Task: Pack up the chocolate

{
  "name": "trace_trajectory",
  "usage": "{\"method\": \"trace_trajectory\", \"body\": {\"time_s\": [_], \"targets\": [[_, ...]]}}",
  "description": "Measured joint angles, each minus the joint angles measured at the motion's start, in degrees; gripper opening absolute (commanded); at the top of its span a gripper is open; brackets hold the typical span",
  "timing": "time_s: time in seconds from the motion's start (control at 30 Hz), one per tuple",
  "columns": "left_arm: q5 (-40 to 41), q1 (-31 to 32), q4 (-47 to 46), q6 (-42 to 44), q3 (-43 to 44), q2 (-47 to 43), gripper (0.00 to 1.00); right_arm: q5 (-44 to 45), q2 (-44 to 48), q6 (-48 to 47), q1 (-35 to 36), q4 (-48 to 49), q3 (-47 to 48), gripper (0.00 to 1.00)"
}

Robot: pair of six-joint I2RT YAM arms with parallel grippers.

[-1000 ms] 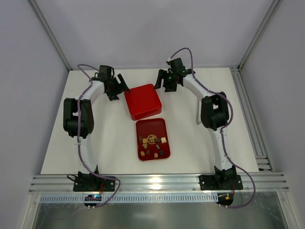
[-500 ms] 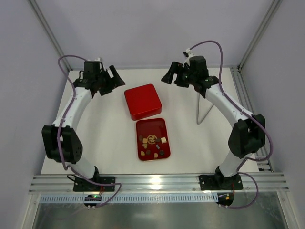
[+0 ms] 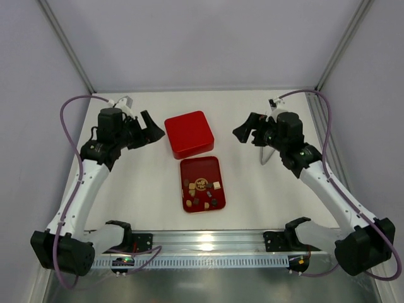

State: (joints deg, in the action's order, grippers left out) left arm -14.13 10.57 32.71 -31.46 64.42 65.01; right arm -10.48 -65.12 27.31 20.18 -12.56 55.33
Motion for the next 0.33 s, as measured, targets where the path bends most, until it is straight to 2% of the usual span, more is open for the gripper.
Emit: {"method": "trace_trajectory", "body": {"time_s": [0.17, 0.33], "targets": [[0.02, 0.00, 0.72, 0.48, -1.18, -4.00, 0.89, 2.67, 7.85, -0.26, 0.00, -0.79, -3.21, 0.93], [0.07, -0.02, 1.40, 0.50, -2.01, -5.05, 0.89, 3.50, 10.01, -0.44, 0.00, -1.03, -3.30, 0.95]]}}
